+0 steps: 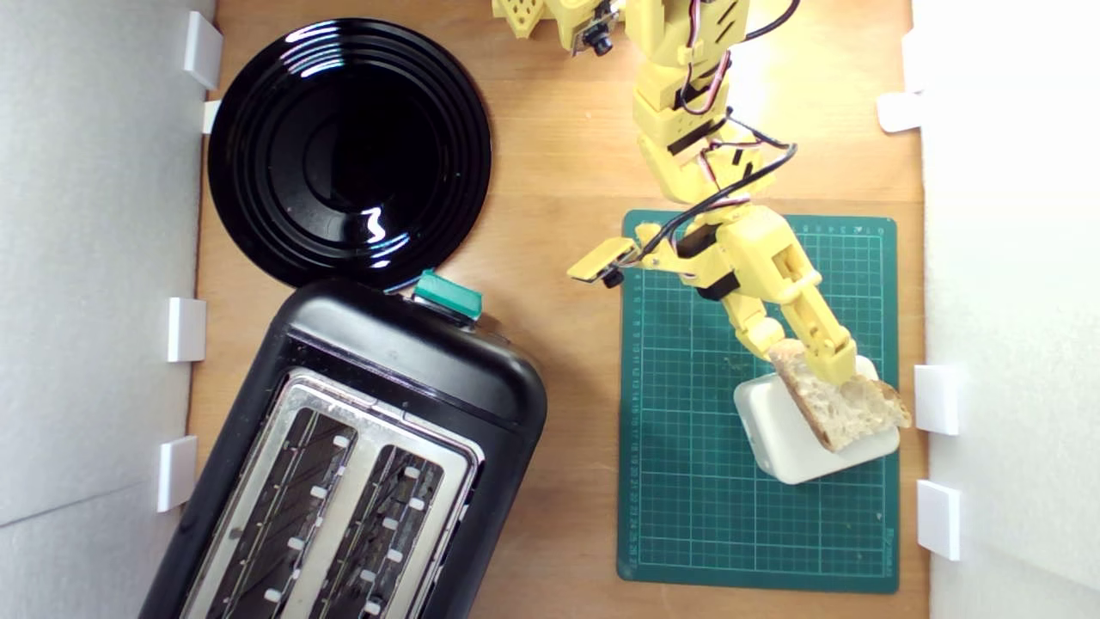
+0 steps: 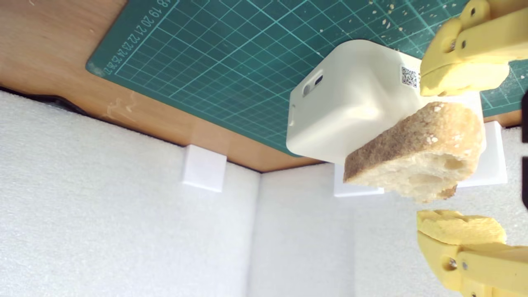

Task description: Pick bread and place in toaster

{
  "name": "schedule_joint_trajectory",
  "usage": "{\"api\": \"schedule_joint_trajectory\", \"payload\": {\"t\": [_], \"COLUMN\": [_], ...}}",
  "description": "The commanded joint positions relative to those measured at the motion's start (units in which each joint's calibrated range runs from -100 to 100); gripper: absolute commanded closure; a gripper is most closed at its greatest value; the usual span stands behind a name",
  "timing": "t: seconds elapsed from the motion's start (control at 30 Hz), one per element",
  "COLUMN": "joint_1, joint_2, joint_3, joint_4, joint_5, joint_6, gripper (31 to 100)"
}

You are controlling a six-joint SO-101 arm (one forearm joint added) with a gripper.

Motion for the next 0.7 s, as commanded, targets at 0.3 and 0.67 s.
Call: {"api": "schedule_joint_trajectory", "payload": {"t": [0.3,0.67], "joint_1": [-0.68,-0.68], "joint_2": [-0.69,-0.69], "joint_3": [-2.43,-2.34], "joint_4": [-0.19,-0.19], "joint_5": [-1.63,-1.63], "joint_6": [-0.03,0.17], "gripper": [53.4,66.6]}}
